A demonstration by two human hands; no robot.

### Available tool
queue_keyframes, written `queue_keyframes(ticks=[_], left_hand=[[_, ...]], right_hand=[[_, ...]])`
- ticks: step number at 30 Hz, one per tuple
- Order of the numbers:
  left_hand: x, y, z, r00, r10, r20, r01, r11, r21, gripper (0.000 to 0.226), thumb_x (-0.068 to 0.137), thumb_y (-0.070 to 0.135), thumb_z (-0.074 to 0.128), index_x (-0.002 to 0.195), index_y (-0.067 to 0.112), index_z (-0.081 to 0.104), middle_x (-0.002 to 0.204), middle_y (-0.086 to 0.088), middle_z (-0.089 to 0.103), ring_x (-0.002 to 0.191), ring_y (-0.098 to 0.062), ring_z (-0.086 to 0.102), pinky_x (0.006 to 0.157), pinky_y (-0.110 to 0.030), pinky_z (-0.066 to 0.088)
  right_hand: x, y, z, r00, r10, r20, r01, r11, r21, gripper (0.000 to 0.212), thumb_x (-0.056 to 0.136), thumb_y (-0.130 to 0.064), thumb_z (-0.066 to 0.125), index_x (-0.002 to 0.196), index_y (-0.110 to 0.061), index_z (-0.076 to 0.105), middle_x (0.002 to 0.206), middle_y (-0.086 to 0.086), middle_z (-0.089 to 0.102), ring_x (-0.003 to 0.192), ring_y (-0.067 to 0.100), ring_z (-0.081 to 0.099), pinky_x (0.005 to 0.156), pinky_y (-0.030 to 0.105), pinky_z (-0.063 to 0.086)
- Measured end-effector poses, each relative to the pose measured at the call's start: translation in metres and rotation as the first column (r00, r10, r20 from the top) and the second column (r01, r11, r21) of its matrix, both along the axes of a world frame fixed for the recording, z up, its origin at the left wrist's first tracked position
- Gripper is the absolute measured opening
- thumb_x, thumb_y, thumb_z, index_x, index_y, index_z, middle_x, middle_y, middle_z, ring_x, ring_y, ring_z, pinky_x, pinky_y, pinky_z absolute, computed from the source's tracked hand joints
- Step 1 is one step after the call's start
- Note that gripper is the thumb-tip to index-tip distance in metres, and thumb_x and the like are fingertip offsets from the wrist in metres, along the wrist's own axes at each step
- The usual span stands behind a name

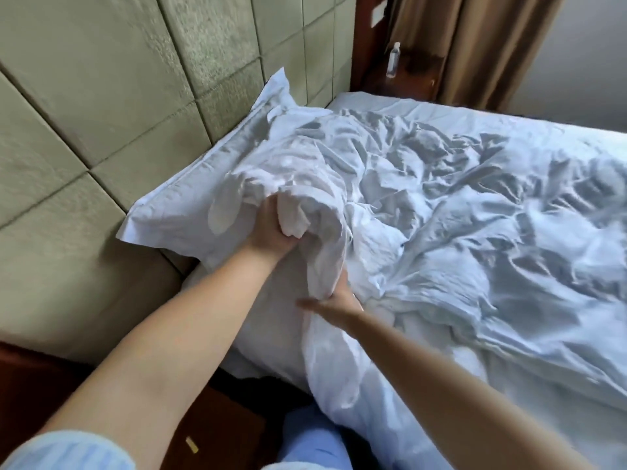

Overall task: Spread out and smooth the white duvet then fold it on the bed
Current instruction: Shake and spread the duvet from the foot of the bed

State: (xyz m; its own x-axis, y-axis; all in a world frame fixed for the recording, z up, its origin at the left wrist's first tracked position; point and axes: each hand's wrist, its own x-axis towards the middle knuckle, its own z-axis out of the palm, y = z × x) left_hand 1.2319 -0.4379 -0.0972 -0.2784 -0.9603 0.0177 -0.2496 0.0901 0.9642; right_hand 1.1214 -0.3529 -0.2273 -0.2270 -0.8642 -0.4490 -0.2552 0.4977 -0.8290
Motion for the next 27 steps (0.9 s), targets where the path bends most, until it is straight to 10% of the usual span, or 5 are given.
queue_keyframes(ticks=[4, 9, 12, 22, 27], left_hand=[[-0.019, 0.002, 0.01, 0.996, 0.08, -0.024, -0.077, 0.991, 0.107, 0.053, 0.072, 0.005, 0.075, 0.12, -0.007, 0.055, 0.116, -0.015, 0.059, 0.114, -0.024, 0.055, 0.082, -0.011, 0.043], [0.011, -0.005, 0.012, 0.663, 0.537, -0.522, -0.223, 0.807, 0.547, 0.034, 0.105, 0.027, 0.03, 0.126, 0.01, 0.05, 0.107, -0.002, 0.059, 0.115, -0.019, 0.053, 0.064, -0.019, 0.053], [0.027, -0.004, 0.01, 0.501, 0.624, -0.6, -0.175, 0.752, 0.636, 0.045, 0.093, 0.054, 0.031, 0.109, 0.028, 0.064, 0.108, 0.0, 0.066, 0.109, -0.023, 0.058, 0.091, -0.04, 0.048], [0.004, -0.022, -0.006, 0.753, 0.567, -0.334, -0.226, 0.7, 0.678, 0.063, 0.075, 0.065, 0.061, 0.127, 0.029, 0.053, 0.119, -0.004, 0.064, 0.099, -0.025, 0.061, 0.074, -0.041, 0.054], [-0.006, -0.024, -0.026, 0.631, 0.74, -0.232, -0.426, 0.581, 0.693, 0.093, 0.073, 0.055, 0.071, 0.144, 0.036, 0.016, 0.126, 0.003, 0.055, 0.096, -0.021, 0.06, 0.074, -0.04, 0.052]], right_hand=[[-0.018, 0.016, 0.03, 0.937, -0.318, -0.142, 0.313, 0.948, -0.054, 0.039, 0.085, -0.008, 0.045, 0.122, -0.013, 0.052, 0.118, 0.014, 0.062, 0.108, 0.034, 0.057, 0.083, 0.032, 0.043], [-0.032, 0.007, 0.094, 0.914, -0.407, -0.011, 0.386, 0.875, -0.291, 0.047, 0.075, -0.019, 0.042, 0.119, -0.017, 0.059, 0.117, 0.012, 0.064, 0.109, 0.031, 0.055, 0.09, 0.033, 0.042], [-0.023, -0.012, 0.116, 0.96, -0.192, -0.202, 0.11, 0.927, -0.358, 0.04, 0.078, -0.028, 0.048, 0.115, -0.019, 0.061, 0.113, 0.013, 0.065, 0.107, 0.032, 0.057, 0.089, 0.037, 0.046], [-0.019, -0.017, 0.074, 0.877, 0.205, -0.434, -0.243, 0.969, -0.033, 0.054, 0.089, -0.034, 0.056, 0.138, -0.016, 0.038, 0.127, 0.017, 0.056, 0.115, 0.036, 0.053, 0.093, 0.038, 0.045], [-0.018, -0.015, 0.066, 0.827, 0.341, -0.446, -0.386, 0.922, -0.012, 0.062, 0.091, -0.021, 0.047, 0.147, -0.032, 0.025, 0.131, 0.017, 0.054, 0.118, 0.036, 0.051, 0.09, 0.035, 0.041]])
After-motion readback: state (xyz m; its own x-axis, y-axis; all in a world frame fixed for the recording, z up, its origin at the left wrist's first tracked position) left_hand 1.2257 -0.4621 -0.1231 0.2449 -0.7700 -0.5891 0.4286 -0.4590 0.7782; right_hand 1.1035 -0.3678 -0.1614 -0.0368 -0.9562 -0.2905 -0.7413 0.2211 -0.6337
